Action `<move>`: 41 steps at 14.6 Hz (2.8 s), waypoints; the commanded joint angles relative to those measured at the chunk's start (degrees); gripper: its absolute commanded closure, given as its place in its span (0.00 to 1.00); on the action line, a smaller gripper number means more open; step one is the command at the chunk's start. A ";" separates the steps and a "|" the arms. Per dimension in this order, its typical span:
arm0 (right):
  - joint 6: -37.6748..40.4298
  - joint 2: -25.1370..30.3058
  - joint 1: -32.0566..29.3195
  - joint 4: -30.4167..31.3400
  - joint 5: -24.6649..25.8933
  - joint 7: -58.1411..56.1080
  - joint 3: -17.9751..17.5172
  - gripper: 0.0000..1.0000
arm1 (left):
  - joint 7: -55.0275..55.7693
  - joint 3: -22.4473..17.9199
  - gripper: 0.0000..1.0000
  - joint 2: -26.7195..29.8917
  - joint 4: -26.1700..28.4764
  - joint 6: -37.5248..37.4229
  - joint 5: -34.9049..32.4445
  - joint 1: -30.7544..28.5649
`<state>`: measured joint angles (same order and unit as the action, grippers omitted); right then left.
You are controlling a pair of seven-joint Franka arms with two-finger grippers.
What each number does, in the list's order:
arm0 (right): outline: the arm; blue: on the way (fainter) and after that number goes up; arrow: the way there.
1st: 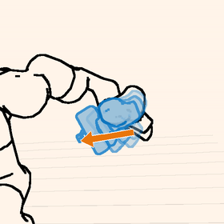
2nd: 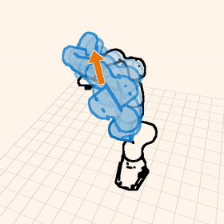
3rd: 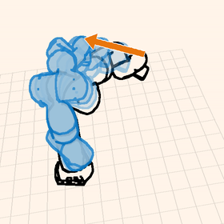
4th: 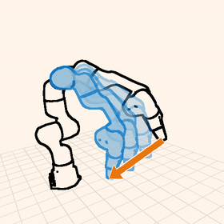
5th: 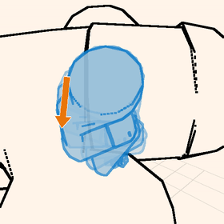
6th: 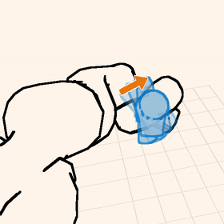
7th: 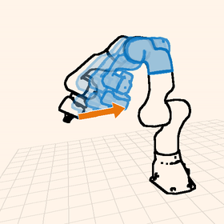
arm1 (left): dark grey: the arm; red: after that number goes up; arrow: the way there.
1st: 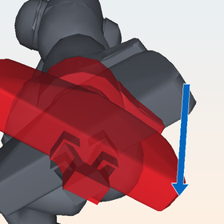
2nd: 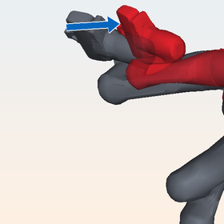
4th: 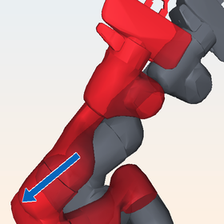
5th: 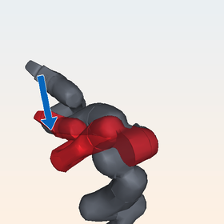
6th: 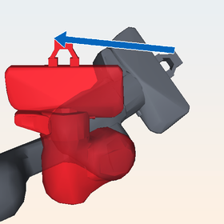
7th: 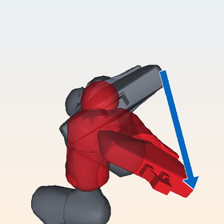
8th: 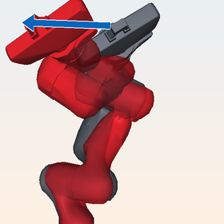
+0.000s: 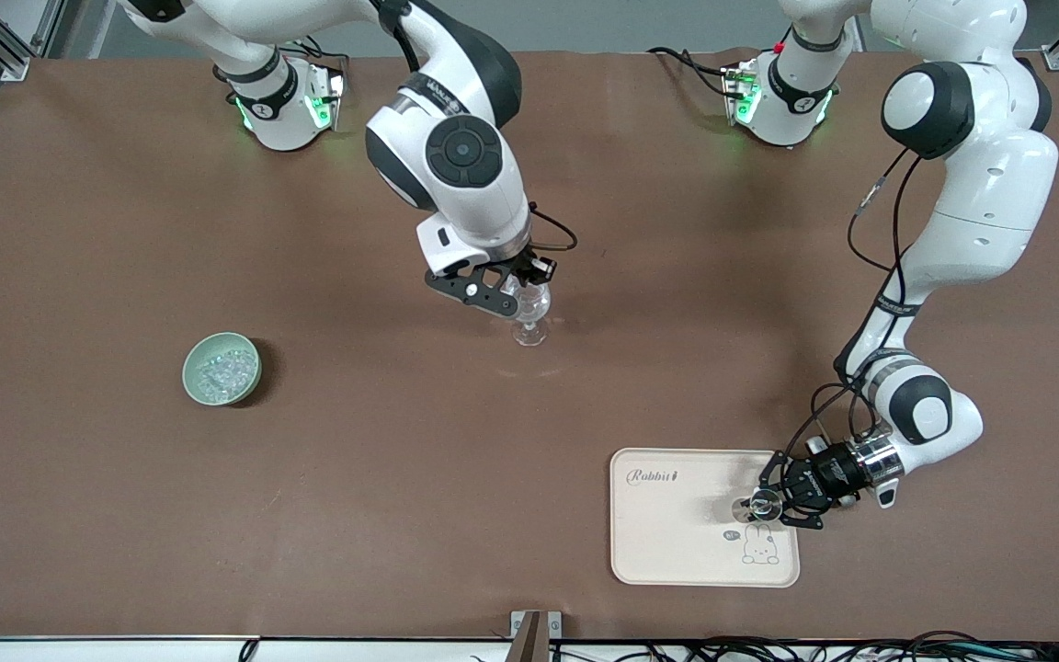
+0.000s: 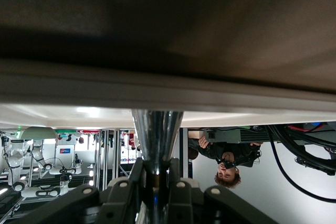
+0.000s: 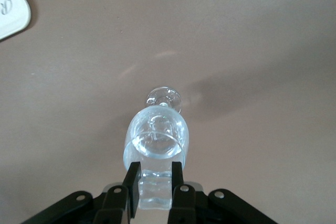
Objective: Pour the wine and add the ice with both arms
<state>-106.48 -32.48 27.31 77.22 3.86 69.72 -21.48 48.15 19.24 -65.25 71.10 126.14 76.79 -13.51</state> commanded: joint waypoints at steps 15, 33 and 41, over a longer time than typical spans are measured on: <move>-1.19 -2.77 0.90 -0.76 1.94 0.94 0.12 0.85 | -2.28 -1.84 0.00 10.73 0.00 -11.16 -37.80 -7.14; 3.28 11.89 -9.81 -1.02 14.04 -0.37 0.38 0.00 | -39.33 -6.54 0.00 53.53 7.36 -34.65 -81.46 3.10; 13.56 21.22 -26.86 -0.93 12.33 -24.69 0.47 0.00 | -41.65 -16.17 0.00 68.57 23.37 -33.16 -78.46 11.67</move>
<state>-94.90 -14.56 4.09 74.08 18.09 50.83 -20.28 7.52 3.91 -1.38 88.49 90.98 -2.45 -2.48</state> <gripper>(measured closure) 0.000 0.000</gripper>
